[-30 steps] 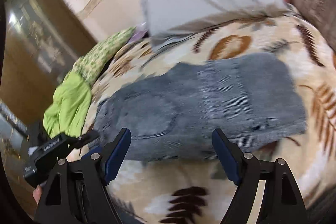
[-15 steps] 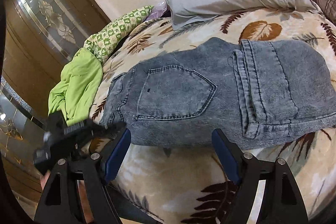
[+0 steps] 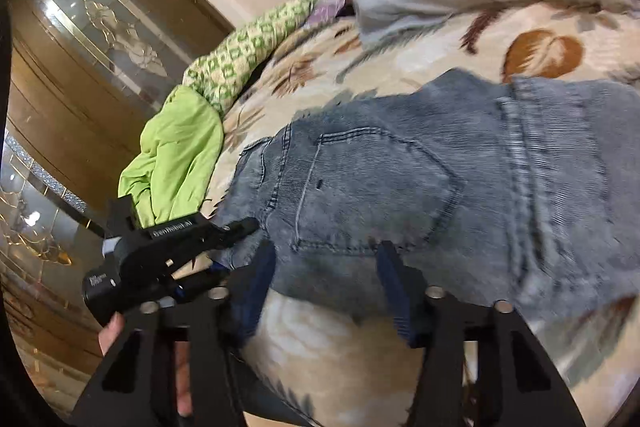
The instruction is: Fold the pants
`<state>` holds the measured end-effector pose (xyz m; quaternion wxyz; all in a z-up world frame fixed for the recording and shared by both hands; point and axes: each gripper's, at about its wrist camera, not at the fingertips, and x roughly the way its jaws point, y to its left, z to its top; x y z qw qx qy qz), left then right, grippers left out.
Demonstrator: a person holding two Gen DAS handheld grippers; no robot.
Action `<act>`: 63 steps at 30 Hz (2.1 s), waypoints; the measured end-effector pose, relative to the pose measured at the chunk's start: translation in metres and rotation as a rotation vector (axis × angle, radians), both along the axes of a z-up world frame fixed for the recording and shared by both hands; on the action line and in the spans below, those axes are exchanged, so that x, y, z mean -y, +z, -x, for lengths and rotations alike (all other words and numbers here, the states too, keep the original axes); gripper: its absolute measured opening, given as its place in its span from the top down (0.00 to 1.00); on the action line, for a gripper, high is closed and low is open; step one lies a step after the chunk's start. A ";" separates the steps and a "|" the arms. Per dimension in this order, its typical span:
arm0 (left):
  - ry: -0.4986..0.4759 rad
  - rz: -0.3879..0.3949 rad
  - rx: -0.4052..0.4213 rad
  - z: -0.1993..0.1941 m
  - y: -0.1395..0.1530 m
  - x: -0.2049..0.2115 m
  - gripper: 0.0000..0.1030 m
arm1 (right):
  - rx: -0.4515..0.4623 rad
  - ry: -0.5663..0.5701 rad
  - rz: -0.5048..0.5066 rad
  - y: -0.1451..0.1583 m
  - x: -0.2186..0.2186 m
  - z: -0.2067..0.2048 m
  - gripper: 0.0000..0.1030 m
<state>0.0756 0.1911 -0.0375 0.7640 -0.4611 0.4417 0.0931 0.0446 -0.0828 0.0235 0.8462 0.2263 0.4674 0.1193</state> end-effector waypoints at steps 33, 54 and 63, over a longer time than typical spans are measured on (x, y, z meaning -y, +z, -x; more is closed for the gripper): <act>-1.153 -1.122 0.414 0.047 0.072 0.380 0.88 | 0.133 -0.203 -0.457 0.017 0.224 0.015 0.16; -1.163 -0.583 0.348 0.022 0.105 0.354 0.43 | 0.152 -0.331 -0.313 0.031 0.266 0.018 0.21; -0.963 -0.567 0.264 0.027 0.097 0.304 0.38 | -0.075 -0.219 -0.085 -0.010 0.225 -0.020 0.32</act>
